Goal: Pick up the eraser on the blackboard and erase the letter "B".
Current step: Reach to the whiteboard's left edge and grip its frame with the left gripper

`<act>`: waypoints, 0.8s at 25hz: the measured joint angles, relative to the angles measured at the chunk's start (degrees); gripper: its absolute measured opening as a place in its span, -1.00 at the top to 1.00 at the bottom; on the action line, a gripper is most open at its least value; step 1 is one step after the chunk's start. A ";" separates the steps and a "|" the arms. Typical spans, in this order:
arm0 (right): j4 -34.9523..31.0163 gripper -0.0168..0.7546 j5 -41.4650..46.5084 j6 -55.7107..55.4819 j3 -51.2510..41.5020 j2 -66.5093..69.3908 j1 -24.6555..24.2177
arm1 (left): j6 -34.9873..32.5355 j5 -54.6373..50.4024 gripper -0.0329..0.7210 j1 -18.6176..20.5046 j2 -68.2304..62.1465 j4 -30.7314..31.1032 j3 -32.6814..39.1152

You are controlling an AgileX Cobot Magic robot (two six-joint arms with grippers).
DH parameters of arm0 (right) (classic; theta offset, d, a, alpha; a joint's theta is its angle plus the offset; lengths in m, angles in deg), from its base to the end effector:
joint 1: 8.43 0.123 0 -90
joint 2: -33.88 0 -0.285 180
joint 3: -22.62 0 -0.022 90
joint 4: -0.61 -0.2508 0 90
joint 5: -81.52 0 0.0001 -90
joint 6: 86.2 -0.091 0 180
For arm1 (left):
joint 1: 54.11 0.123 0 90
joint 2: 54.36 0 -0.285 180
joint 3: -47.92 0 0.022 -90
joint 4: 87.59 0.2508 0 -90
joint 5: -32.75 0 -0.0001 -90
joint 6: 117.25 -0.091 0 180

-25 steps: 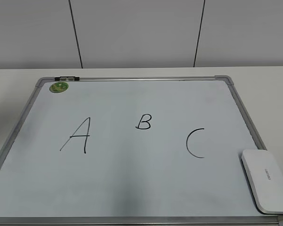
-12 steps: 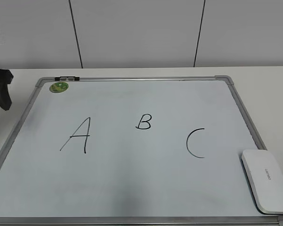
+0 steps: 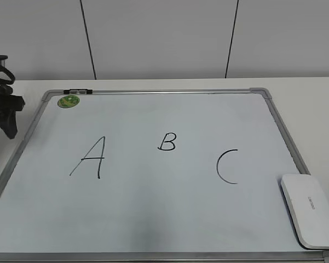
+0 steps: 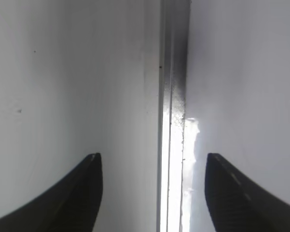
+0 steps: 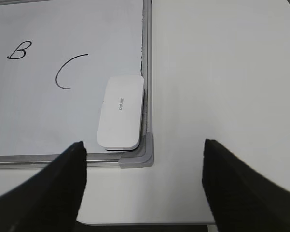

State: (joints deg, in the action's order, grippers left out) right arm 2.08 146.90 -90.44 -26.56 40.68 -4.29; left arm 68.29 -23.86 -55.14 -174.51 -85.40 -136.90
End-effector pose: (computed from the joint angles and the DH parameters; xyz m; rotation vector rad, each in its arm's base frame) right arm -0.0096 -0.0028 0.2679 0.0044 2.1183 0.0559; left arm 0.3919 -0.0041 0.1920 -0.0898 2.9977 0.0379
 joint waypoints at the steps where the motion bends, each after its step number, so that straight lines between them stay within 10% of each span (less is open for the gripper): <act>1: 0.00 -0.48 0.00 0.00 0.00 0.00 0.00 | 0.09 0.00 -0.37 0.00 -0.87 0.13 -0.28; 20: 0.00 -0.48 0.00 0.00 0.00 0.00 0.00 | 0.09 3.30 -0.23 1.50 -7.69 0.83 -0.81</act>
State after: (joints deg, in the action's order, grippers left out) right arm 2.08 146.90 -90.44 -26.56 40.68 -4.29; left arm 68.38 -20.56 -53.64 -182.20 -84.57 -137.70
